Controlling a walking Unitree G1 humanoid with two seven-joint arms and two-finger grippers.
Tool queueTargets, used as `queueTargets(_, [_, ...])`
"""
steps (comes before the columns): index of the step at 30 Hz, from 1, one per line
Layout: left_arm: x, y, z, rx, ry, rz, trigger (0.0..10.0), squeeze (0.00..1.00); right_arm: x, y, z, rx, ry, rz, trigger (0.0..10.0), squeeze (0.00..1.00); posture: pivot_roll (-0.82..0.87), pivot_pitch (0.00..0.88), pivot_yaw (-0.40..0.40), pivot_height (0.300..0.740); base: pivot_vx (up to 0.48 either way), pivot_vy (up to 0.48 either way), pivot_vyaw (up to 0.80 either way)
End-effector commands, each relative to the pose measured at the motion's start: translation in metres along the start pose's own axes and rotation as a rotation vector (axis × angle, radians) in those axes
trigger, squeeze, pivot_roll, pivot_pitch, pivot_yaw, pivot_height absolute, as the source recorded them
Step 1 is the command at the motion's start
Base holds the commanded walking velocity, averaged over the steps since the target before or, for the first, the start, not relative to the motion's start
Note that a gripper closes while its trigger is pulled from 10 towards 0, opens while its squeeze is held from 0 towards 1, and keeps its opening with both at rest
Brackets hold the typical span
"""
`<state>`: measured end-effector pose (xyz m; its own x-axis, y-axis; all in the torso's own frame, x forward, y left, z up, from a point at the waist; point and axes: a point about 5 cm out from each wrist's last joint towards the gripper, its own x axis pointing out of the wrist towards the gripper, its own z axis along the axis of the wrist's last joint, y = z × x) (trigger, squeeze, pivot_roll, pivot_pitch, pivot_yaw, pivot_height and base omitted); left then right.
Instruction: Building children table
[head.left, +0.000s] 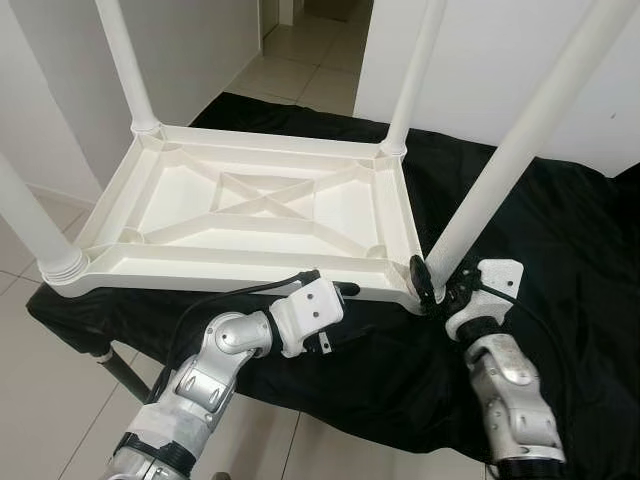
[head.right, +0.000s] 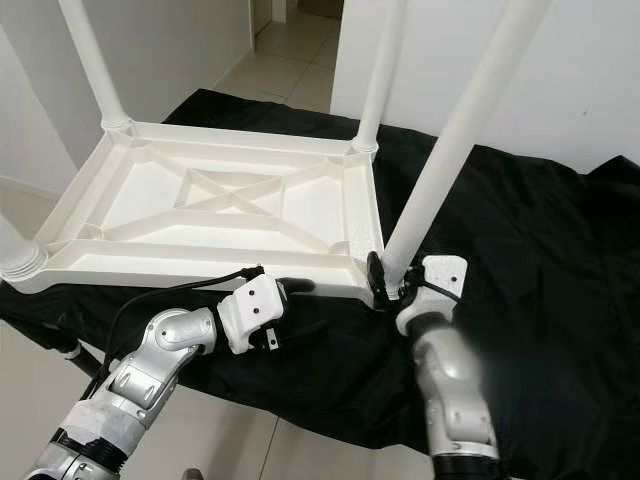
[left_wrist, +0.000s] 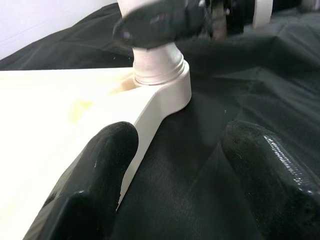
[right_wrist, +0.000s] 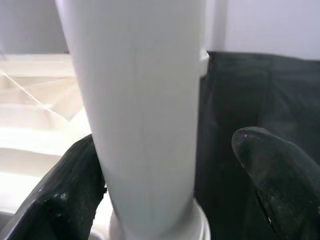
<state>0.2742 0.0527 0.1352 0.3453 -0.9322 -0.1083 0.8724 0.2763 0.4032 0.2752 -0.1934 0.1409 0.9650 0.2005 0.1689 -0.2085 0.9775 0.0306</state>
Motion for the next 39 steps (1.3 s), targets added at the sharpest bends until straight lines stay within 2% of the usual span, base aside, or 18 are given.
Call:
queueTargets(1, [0.000, 0.000, 0.001, 0.007, -0.001, 0.018, 10.0, 0.00, 0.000, -0.003, 0.002, -0.006, -0.011, 0.087, 10.0, 0.00, 0.02, 0.070, -0.049, 0.740, 0.000, 0.000, 0.00])
queueTargets(5, [0.001, -0.001, 0.002, 0.005, -0.004, 0.011, 10.0, 0.00, 0.004, -0.003, 0.006, -0.030, 0.009, 0.223, 10.0, 0.00, 0.02, 0.072, -0.047, 0.740, 0.000, 0.000, 0.00])
queueTargets(6, [0.001, -0.001, 0.002, 0.005, -0.004, 0.011, 10.0, 0.00, 0.004, -0.003, 0.006, -0.030, 0.009, 0.223, 10.0, 0.00, 0.02, 0.072, -0.047, 0.740, 0.000, 0.000, 0.00])
queueTargets(7, [0.001, -0.002, 0.003, 0.006, -0.005, 0.006, 10.0, 0.00, 0.008, -0.003, 0.006, -0.035, 0.033, 0.290, 10.0, 0.00, 0.02, 0.072, -0.047, 0.740, 0.000, 0.000, 0.00])
queueTargets(15, [0.001, -0.002, 0.003, 0.004, -0.007, 0.002, 10.0, 0.00, 0.015, -0.002, 0.003, -0.072, 0.054, 0.375, 10.0, 0.00, 0.02, 0.075, -0.035, 0.740, 0.000, 0.000, 0.00])
queueTargets(17, [0.002, -0.002, 0.004, 0.004, -0.009, 0.000, 10.0, 0.00, 0.018, -0.002, 0.002, -0.076, 0.058, 0.386, 9.7, 0.00, 0.02, 0.075, -0.034, 0.740, 0.000, 0.000, 0.00])
queueTargets(18, [0.002, -0.003, 0.004, 0.004, -0.010, -0.001, 10.0, 0.00, 0.021, -0.003, 0.000, -0.078, 0.062, 0.389, 4.9, 0.00, 0.02, 0.074, -0.034, 0.740, 0.000, 0.000, 0.00])
queueTargets(19, [0.002, -0.003, 0.004, 0.004, -0.010, -0.001, 10.0, 0.00, 0.021, -0.003, 0.000, -0.078, 0.062, 0.389, 4.9, 0.00, 0.02, 0.074, -0.034, 0.740, 0.000, 0.000, 0.00])
queueTargets(20, [0.003, -0.003, 0.004, 0.004, -0.012, -0.002, 10.0, 0.00, 0.023, -0.004, -0.001, -0.079, 0.067, 0.397, 0.0, 0.00, 0.02, 0.072, -0.037, 0.740, 0.000, 0.000, 0.00])
queueTargets(33, [0.005, -0.004, 0.004, -0.002, -0.016, 0.004, 10.0, 0.00, 0.020, -0.009, -0.014, -0.041, 0.104, 0.428, 0.0, 0.00, 0.02, 0.070, -0.047, 0.740, 0.000, 0.000, 0.00])
queueTargets(34, [0.005, -0.004, 0.004, -0.004, -0.016, 0.004, 10.0, 0.00, 0.019, -0.008, -0.015, -0.031, 0.104, 0.414, 10.0, 0.00, 0.02, 0.070, -0.047, 0.740, 0.000, 0.000, 0.00])
queueTargets(37, [0.005, -0.004, 0.004, -0.006, -0.015, 0.008, 10.0, 0.00, 0.020, -0.007, -0.011, -0.040, 0.073, 0.290, 10.0, 0.00, 0.02, 0.070, -0.056, 0.740, 0.000, 0.000, 0.00])
queueTargets(39, [0.005, -0.004, 0.004, -0.006, -0.014, 0.009, 10.0, 0.00, 0.020, -0.007, -0.011, -0.047, 0.068, 0.261, 10.0, 0.00, 0.02, 0.070, -0.056, 0.740, 0.000, 0.000, 0.00])
